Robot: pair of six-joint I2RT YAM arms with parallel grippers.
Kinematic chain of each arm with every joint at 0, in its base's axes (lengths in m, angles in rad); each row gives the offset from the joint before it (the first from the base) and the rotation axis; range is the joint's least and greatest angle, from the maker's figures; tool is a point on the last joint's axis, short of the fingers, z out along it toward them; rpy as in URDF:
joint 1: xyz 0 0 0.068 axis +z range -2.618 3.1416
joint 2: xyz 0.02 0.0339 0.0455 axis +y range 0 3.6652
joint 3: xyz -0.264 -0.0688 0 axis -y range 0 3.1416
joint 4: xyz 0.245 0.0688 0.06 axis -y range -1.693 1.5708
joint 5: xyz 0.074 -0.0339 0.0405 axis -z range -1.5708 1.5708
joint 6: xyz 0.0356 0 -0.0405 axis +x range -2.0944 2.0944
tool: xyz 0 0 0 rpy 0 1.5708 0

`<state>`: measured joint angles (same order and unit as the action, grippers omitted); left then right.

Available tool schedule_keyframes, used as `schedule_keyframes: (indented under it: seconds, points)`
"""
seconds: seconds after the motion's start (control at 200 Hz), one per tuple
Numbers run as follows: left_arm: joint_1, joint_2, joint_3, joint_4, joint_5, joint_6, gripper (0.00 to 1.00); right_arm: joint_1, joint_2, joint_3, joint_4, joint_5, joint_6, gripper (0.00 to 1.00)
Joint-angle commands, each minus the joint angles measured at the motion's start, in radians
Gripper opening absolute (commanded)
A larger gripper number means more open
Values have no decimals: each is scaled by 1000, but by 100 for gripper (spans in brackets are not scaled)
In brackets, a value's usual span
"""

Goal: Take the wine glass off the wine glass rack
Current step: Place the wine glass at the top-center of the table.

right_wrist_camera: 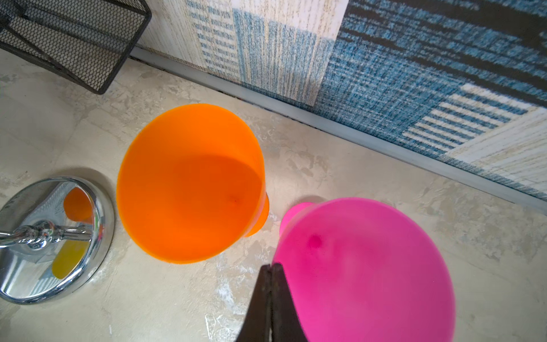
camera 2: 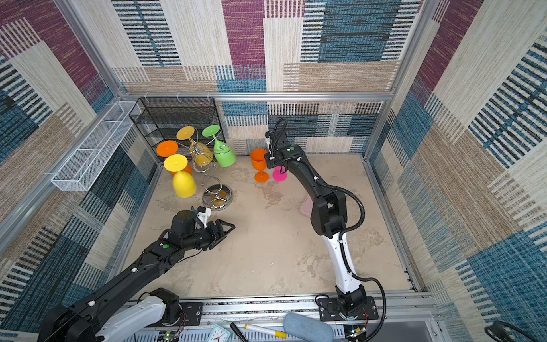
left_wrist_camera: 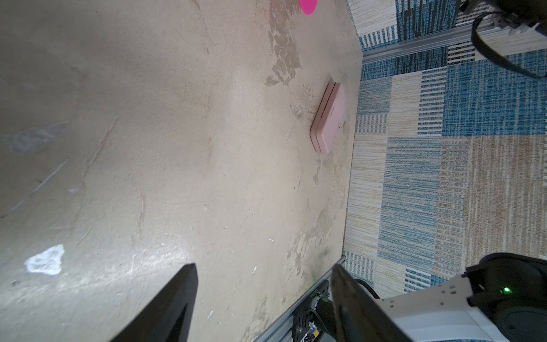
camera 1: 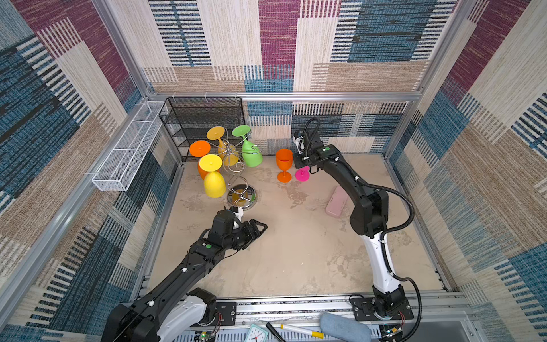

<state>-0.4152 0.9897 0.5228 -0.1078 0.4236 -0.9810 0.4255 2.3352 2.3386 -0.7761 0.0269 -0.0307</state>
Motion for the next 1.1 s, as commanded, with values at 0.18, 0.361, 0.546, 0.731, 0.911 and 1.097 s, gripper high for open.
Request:
schedule_keyframes:
  seconds: [0.18, 0.361, 0.546, 0.731, 0.911, 1.097]
  points:
    - [1, 17, 19, 38, 10, 23, 74, -2, 2, 5, 6, -24, -6, 32]
    - [0, 12, 31, 26, 7, 29, 74, -2, -19, 6, 36, -10, -10, 52]
    - [0, -7, 46, -12, -6, 48, 74, -2, -44, 28, 68, 51, -16, 65]
    - [0, -44, 54, -52, -19, 61, 74, -2, -101, 23, 106, 111, -18, 74]
    - [1, -97, 69, -115, -37, 96, 74, 0, -243, -103, 201, 110, 4, 78]
    - [-1, -168, 115, -250, -83, 172, 74, 1, -482, -419, 393, 79, 59, 84]
